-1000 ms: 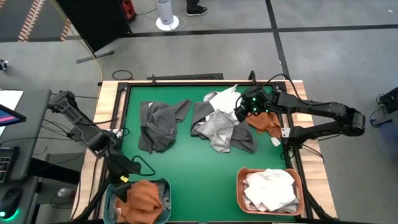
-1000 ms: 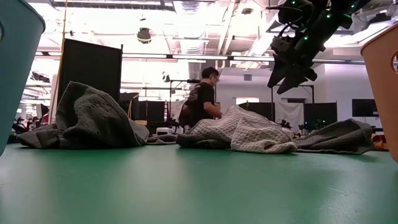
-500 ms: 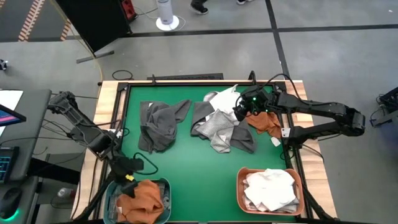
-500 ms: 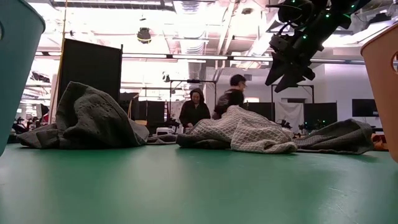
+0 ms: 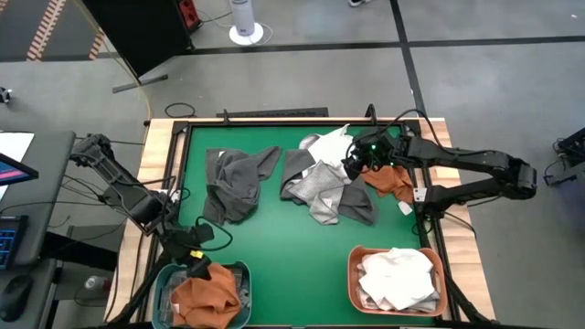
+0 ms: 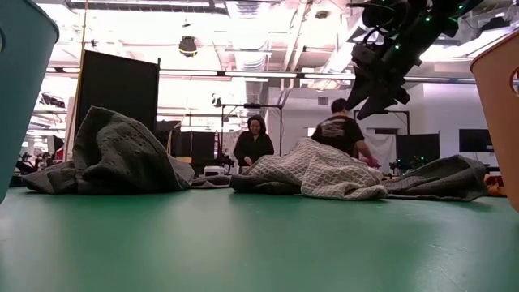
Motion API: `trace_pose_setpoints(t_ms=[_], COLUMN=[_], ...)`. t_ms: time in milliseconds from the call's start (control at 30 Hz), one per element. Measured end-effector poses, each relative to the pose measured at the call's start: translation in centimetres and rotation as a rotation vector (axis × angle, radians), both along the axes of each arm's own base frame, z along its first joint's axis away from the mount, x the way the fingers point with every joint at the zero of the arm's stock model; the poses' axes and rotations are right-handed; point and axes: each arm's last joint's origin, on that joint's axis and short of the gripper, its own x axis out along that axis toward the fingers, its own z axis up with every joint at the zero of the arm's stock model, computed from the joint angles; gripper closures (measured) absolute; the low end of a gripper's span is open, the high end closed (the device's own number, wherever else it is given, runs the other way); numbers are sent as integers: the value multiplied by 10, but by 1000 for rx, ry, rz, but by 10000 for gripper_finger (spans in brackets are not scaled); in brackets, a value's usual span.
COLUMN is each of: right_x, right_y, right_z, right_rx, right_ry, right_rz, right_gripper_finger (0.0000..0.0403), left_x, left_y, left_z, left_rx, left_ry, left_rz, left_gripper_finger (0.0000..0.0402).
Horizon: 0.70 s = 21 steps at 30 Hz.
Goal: Sort towels by color in basket
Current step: Put the left gray towel into the green bin
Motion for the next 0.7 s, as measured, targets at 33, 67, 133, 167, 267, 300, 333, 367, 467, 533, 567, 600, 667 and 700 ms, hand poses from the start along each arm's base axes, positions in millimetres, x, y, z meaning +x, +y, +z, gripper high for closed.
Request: trace_pose_setpoints(t_ms=[33, 67, 133, 167, 267, 300, 333, 367, 467, 533, 567, 600, 667, 700], right_x=[0, 1, 1, 2, 2, 3, 3, 3, 3, 3, 3, 3, 3, 3], right_y=[1, 2, 4, 5, 7, 7, 8, 8, 8, 7, 7, 7, 7, 7], right_z=[0, 0, 0, 0, 0, 0, 0, 0, 0, 0, 0, 0, 0, 0], right_rx=[0, 0, 2, 3, 4, 6, 6, 5, 6, 6, 6, 6, 6, 6], right_ry=[0, 1, 6, 7, 4, 2, 1, 1, 1, 0, 1, 0, 0, 1], right_rz=[4, 8, 19, 24, 31, 31, 33, 32, 32, 31, 31, 31, 31, 31], right_gripper_finger=[133, 133, 133, 133, 133, 133, 133, 133, 133, 133, 133, 133, 133, 133], left_x=[0, 0, 0, 0, 0, 0, 0, 0, 0, 0, 0, 0, 0, 0], left_y=[0, 0, 0, 0, 0, 0, 0, 0, 0, 0, 0, 0, 0, 0], left_z=[0, 0, 0, 0, 0, 0, 0, 0, 0, 0, 0, 0, 0, 0], left_rx=[0, 0, 0, 0, 0, 0, 0, 0, 0, 0, 0, 0, 0, 0], left_ry=[0, 1, 1, 0, 0, 1, 0, 0, 1, 1, 1, 1, 1, 1], left_rz=[0, 0, 0, 0, 0, 0, 0, 0, 0, -1, -1, -1, -1, -1], left_gripper_finger=[143, 143, 143, 143, 143, 143, 143, 143, 143, 143, 143, 143, 143, 143])
